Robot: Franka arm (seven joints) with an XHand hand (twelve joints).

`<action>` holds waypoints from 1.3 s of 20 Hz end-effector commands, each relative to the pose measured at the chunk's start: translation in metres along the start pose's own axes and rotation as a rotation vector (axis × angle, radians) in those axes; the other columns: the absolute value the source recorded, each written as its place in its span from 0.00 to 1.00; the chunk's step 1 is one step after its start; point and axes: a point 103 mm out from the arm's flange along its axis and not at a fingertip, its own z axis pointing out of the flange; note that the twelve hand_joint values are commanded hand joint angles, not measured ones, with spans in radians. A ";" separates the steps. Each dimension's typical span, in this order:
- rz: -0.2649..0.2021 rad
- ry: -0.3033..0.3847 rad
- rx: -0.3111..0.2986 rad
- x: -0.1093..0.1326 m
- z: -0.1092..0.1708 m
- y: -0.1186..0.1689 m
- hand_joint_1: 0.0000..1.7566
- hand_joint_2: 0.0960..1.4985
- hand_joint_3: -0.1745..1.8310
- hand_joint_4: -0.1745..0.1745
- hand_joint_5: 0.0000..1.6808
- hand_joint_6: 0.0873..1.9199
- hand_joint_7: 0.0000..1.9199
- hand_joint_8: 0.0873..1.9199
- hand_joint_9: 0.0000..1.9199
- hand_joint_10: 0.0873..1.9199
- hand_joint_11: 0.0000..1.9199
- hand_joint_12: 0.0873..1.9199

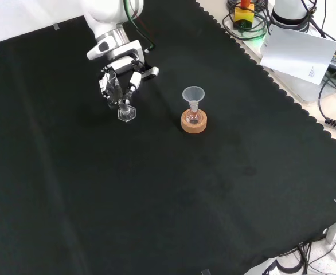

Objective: Pick up the graduated cylinder.

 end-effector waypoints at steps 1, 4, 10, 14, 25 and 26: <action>0.004 -0.129 0.056 0.007 -0.022 -0.010 0.63 0.74 0.06 0.42 0.60 0.50 0.67 0.12 0.76 0.00 0.70 0.35; 0.009 -0.160 0.082 0.014 -0.033 -0.015 0.63 0.74 0.06 0.42 0.60 0.50 0.68 0.11 0.76 0.00 0.71 0.34; 0.044 -0.203 0.114 0.027 -0.056 -0.039 0.63 0.74 0.06 0.41 0.60 0.50 0.68 0.11 0.76 0.00 0.71 0.34; 0.049 -0.231 0.140 0.038 -0.069 -0.059 0.63 0.74 0.06 0.40 0.60 0.50 0.69 0.11 0.77 0.00 0.71 0.34; 0.058 -0.261 0.220 0.060 -0.085 -0.098 0.63 0.75 0.05 0.38 0.60 0.49 0.70 0.09 0.77 0.00 0.72 0.33; 0.058 -0.264 0.224 0.062 -0.084 -0.101 0.63 0.75 0.05 0.38 0.60 0.49 0.70 0.09 0.77 0.00 0.72 0.33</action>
